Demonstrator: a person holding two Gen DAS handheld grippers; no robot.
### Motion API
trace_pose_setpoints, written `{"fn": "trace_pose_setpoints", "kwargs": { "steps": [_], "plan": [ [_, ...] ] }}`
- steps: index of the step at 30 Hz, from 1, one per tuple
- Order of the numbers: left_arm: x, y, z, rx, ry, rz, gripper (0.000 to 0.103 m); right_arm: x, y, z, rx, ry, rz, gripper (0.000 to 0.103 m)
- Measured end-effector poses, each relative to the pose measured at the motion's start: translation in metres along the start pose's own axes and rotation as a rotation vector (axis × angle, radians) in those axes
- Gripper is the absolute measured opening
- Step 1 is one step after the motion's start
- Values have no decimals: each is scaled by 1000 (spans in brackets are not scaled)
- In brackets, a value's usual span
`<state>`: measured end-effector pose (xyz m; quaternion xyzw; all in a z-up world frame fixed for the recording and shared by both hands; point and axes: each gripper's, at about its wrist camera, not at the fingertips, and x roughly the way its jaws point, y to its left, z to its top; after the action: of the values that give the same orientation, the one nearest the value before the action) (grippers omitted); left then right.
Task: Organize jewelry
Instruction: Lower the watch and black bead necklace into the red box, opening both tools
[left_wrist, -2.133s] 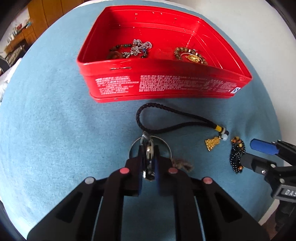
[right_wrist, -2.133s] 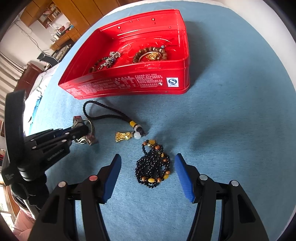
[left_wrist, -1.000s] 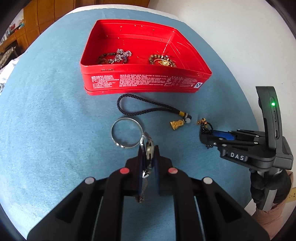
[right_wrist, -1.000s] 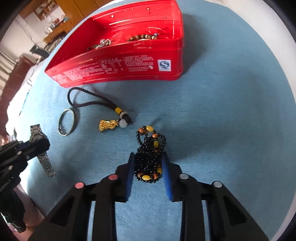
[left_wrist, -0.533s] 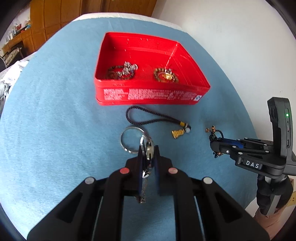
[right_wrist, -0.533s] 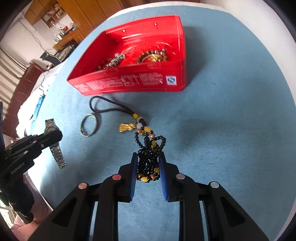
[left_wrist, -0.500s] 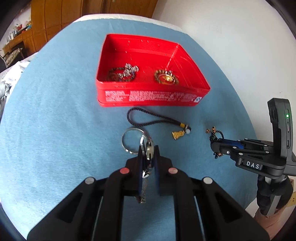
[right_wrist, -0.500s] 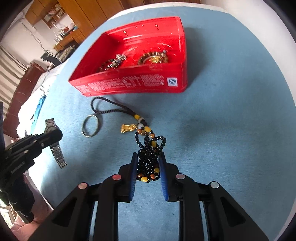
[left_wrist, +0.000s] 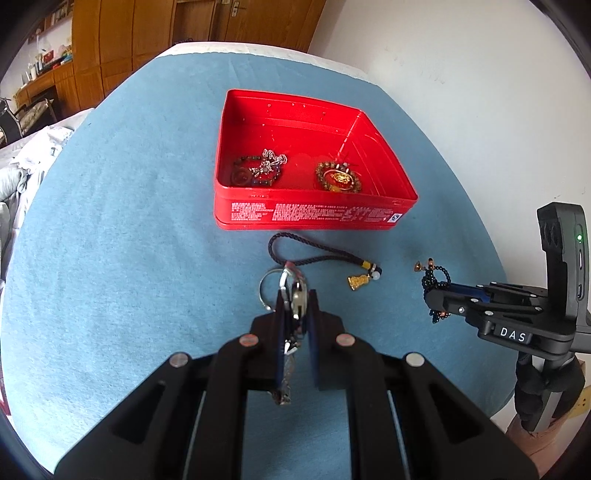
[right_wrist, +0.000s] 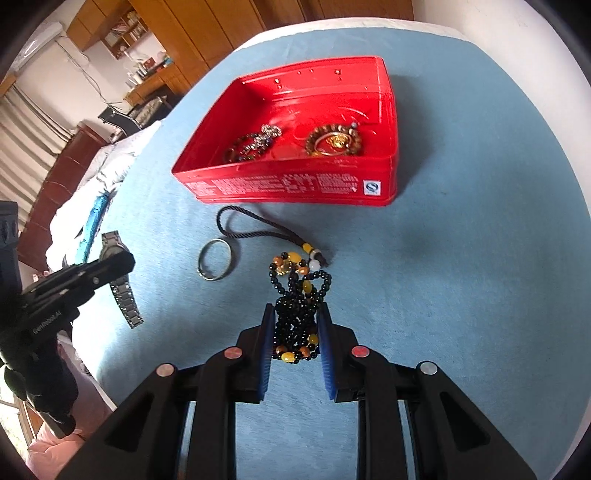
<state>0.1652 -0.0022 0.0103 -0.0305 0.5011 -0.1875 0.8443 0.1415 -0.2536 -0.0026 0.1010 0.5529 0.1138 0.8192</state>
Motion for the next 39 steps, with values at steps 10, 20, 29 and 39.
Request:
{"fn": "trace_pose_setpoints", "kwargs": {
  "steps": [10,20,29,39],
  "plan": [
    [-4,-6,36,-10,-46,1,8,-13,6,38,6,-67,-5,23],
    [29,-10,115,-31,-72,46,8,3,8,111,12,-78,-65,23],
    [82,-13,169,-11,-34,61,8,52,-10,172,39,-37,-88,23],
    [144,0,189,-15,64,81,10,100,-28,201,56,8,-112,31]
  ]
}}
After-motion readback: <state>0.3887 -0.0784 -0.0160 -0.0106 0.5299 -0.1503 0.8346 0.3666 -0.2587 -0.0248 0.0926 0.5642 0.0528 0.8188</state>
